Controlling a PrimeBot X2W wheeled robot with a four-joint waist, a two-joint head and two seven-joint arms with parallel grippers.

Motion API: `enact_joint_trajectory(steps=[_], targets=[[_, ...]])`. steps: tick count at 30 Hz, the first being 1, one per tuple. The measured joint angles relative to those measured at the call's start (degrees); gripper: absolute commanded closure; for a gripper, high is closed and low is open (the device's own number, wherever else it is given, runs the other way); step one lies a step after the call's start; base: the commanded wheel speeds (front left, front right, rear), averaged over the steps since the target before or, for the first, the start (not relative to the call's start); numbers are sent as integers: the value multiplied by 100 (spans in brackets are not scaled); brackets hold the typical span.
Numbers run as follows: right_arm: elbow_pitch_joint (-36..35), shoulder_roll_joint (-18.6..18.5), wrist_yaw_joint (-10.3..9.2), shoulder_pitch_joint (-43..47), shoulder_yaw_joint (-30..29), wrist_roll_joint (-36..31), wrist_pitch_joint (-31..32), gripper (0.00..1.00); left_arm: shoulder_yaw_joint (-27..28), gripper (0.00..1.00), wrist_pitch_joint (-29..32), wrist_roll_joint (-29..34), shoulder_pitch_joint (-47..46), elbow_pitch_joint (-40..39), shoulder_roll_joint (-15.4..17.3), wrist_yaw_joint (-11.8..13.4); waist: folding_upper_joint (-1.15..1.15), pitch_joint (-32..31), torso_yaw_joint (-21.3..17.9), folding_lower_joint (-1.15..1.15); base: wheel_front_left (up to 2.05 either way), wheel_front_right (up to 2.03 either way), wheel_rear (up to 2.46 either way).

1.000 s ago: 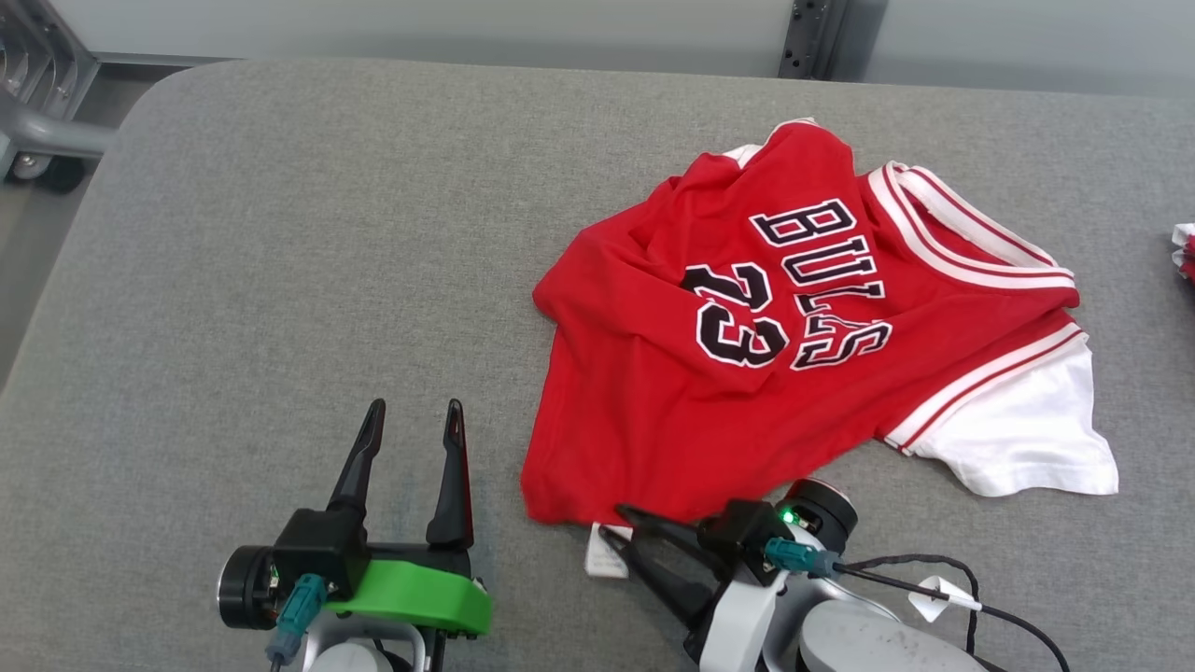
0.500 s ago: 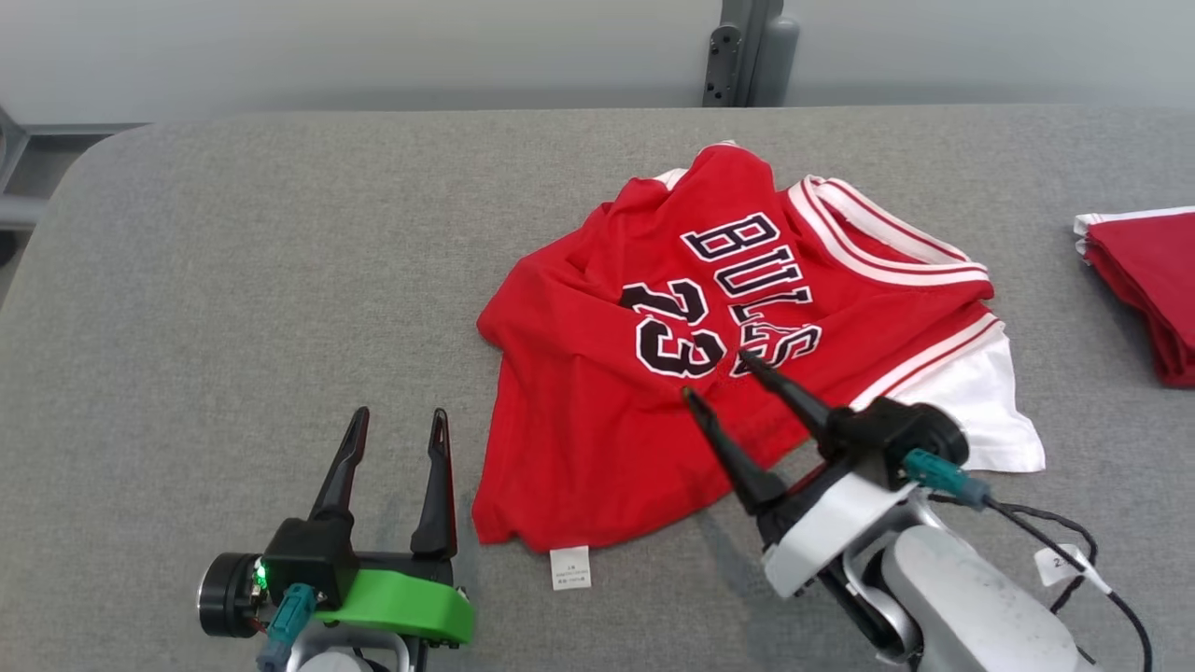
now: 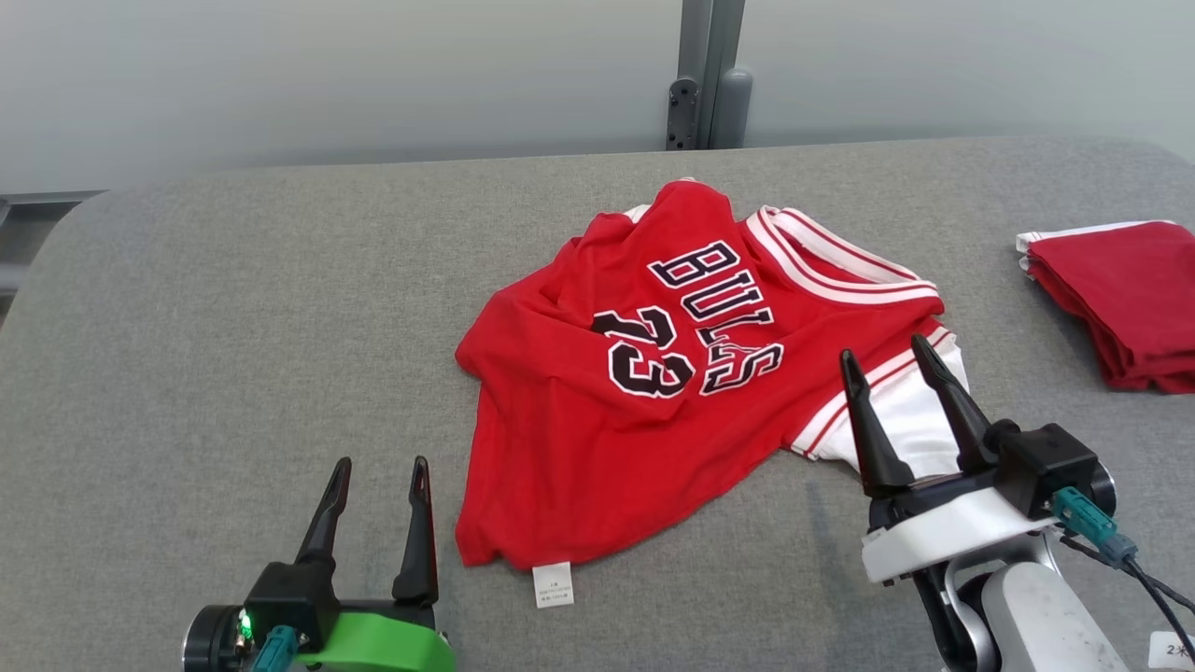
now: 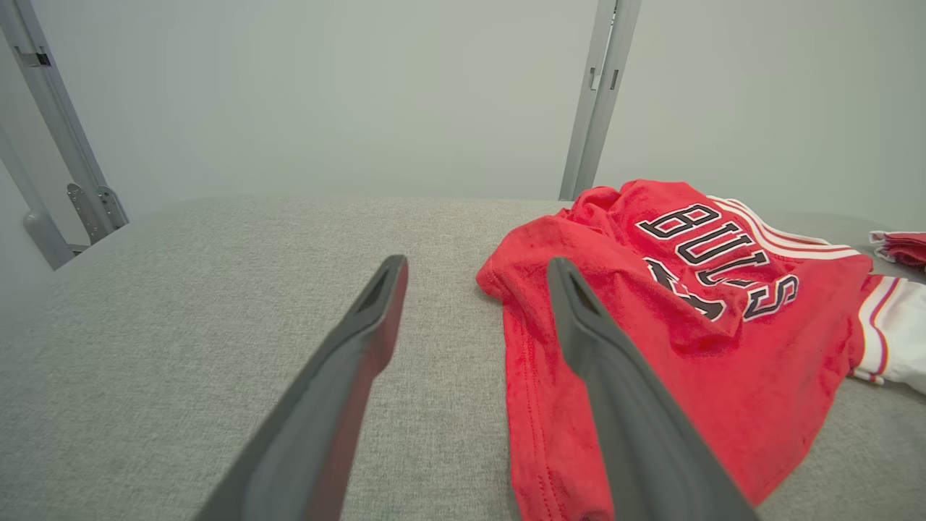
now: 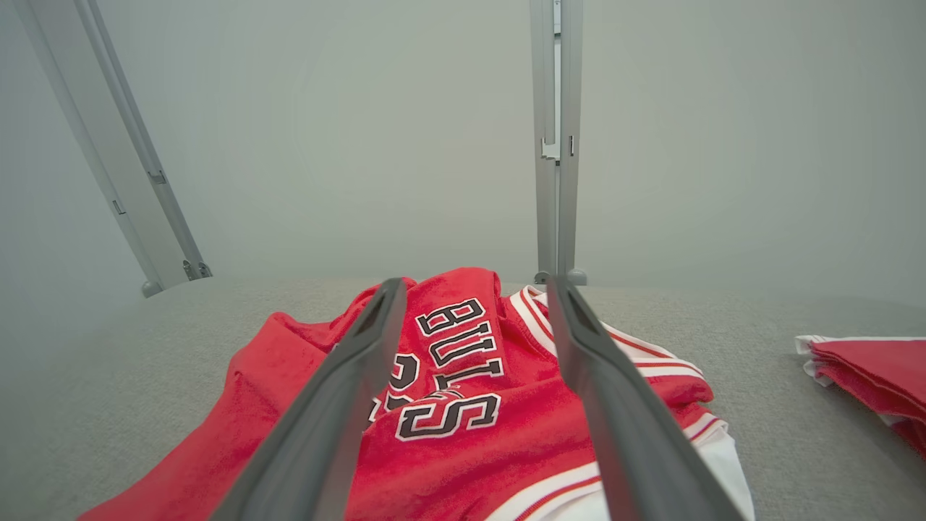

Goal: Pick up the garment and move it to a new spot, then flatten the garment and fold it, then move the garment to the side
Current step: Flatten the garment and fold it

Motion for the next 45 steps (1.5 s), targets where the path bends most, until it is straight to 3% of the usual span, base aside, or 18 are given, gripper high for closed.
enact_joint_trajectory(steps=[18,26,38,39,40,43,45], targets=[[243,241,0,312,-566,-282,0,0,34,0,0,-22,272,-23,-2,-21,0,-207,-5,0,0,0,0],[1282,280,0,321,-1837,-683,337,0,-66,0,0,-23,299,3,-4,-19,0,-158,53,0,0,0,0],[3294,285,0,-794,-2563,-700,483,0,-122,0,0,-9,160,10,-4,-14,1,249,203,0,0,0,0],[3419,268,0,-880,-2582,-698,472,7,-121,0,0,-9,153,9,-4,-14,0,283,216,0,0,0,0],[3545,254,0,-957,-2593,-698,456,38,-119,0,0,-9,147,9,-4,-10,0,312,227,0,0,0,0],[3861,254,0,-1154,-2594,-581,420,100,-105,0,0,-9,133,8,-4,2,0,372,245,0,0,0,0],[3978,249,1,-1247,-2573,-446,365,100,-91,0,0,-9,132,5,-4,11,0,376,231,0,0,0,0]])
